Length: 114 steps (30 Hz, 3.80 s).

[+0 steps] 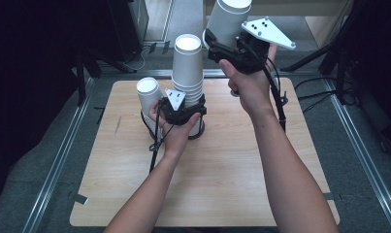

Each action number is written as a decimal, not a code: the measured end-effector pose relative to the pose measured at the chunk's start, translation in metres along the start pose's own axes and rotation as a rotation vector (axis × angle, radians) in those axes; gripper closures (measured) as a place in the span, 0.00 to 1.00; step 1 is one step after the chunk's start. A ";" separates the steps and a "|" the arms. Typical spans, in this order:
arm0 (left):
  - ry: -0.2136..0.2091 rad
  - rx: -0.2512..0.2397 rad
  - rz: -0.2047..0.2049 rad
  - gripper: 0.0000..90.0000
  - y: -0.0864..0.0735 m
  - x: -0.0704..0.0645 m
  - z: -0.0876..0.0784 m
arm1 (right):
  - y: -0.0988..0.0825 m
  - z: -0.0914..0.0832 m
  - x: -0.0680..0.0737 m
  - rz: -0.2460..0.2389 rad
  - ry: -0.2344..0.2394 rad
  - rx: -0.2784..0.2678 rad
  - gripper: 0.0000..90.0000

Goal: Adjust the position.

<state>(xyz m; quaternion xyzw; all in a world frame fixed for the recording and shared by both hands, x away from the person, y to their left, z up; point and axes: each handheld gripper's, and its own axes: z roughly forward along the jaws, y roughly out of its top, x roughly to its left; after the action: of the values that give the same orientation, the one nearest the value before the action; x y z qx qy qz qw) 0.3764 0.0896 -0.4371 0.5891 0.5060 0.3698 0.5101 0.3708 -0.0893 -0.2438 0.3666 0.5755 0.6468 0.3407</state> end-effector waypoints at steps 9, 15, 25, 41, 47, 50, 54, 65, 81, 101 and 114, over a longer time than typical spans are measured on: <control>-0.034 0.007 -0.006 0.00 -0.002 0.003 -0.005 | -0.011 -0.011 -0.014 -0.003 -0.027 0.000 0.17; -0.053 0.009 0.002 0.00 -0.003 0.004 -0.011 | -0.022 -0.018 -0.022 0.007 -0.046 0.002 0.17; -0.065 0.002 0.020 0.00 -0.008 0.006 -0.025 | -0.052 -0.032 -0.036 0.015 -0.091 0.014 0.17; -0.099 -0.013 0.031 0.00 -0.019 0.011 -0.059 | -0.100 -0.063 -0.042 -0.046 -0.116 0.060 0.16; -0.139 0.000 0.035 0.00 -0.032 0.011 -0.076 | -0.128 -0.079 -0.045 -0.060 -0.135 0.083 0.16; -0.155 0.004 0.035 0.00 -0.034 0.011 -0.080 | -0.137 -0.084 -0.045 -0.067 -0.128 0.087 0.16; -0.174 0.000 0.055 0.00 -0.038 0.010 -0.090 | -0.152 -0.096 -0.047 -0.076 -0.137 0.101 0.16; -0.201 -0.003 0.062 0.00 -0.040 0.013 -0.113 | -0.173 -0.114 -0.049 -0.140 -0.158 0.109 0.16; -0.278 0.049 0.063 0.00 -0.054 0.022 -0.134 | -0.214 -0.130 -0.020 -0.447 -0.147 0.172 0.16; -0.373 0.056 0.060 0.00 -0.049 0.016 -0.137 | -0.241 -0.127 0.000 -0.731 -0.085 0.182 0.16; -0.454 0.072 0.090 0.00 -0.046 0.006 -0.139 | -0.252 -0.128 0.014 -0.872 -0.016 0.154 0.16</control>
<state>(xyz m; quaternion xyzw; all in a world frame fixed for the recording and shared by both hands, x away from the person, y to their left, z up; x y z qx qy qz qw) 0.2352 0.1258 -0.4541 0.6968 0.3644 0.2320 0.5726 0.2573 -0.1141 -0.5022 0.1187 0.7203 0.3950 0.5577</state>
